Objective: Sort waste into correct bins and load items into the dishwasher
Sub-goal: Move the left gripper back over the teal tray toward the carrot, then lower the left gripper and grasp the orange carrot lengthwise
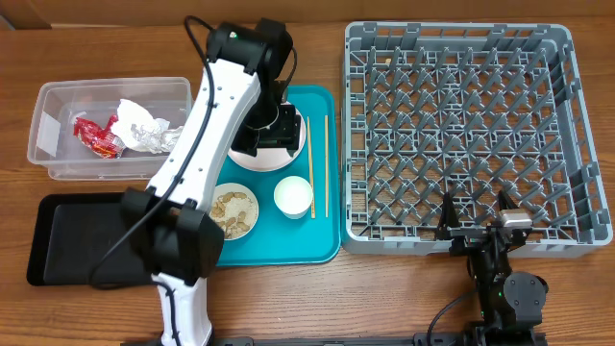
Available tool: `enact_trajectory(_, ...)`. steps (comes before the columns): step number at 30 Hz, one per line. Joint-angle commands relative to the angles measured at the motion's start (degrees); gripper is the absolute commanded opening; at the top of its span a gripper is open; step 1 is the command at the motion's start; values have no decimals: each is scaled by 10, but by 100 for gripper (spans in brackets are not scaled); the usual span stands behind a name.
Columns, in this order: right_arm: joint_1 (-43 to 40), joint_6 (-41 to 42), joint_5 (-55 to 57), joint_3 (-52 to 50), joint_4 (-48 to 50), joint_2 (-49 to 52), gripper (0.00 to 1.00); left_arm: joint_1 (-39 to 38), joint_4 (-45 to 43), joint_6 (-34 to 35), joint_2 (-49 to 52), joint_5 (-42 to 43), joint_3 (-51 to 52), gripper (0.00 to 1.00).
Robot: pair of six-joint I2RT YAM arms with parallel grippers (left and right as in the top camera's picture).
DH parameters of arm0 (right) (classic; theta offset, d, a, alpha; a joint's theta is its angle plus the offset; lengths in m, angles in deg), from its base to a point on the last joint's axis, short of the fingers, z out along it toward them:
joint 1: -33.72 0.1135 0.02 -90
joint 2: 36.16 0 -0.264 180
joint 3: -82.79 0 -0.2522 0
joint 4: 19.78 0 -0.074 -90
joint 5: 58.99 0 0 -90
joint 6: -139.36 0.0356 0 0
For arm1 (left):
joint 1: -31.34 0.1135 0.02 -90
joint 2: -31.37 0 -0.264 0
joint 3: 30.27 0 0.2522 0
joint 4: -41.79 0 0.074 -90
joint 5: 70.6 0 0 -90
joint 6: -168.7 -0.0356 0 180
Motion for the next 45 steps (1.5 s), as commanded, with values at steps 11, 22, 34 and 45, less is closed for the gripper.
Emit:
enact_trajectory(11, 4, -2, 5, -6, 3, 0, 100, 5, 0, 49, -94, -76, 163, 69)
enact_trajectory(22, 4, -2, 5, -6, 3, 0, 100, 71, -69, 80, -94, -109, 174, 66)
enact_trajectory(34, 4, -2, 5, -6, 3, 0, 100, 104, -78, 10, -93, -143, 174, 67)
enact_trajectory(45, 4, -2, 5, -6, 3, 0, 100, 104, -163, 14, -92, -175, 218, 59)
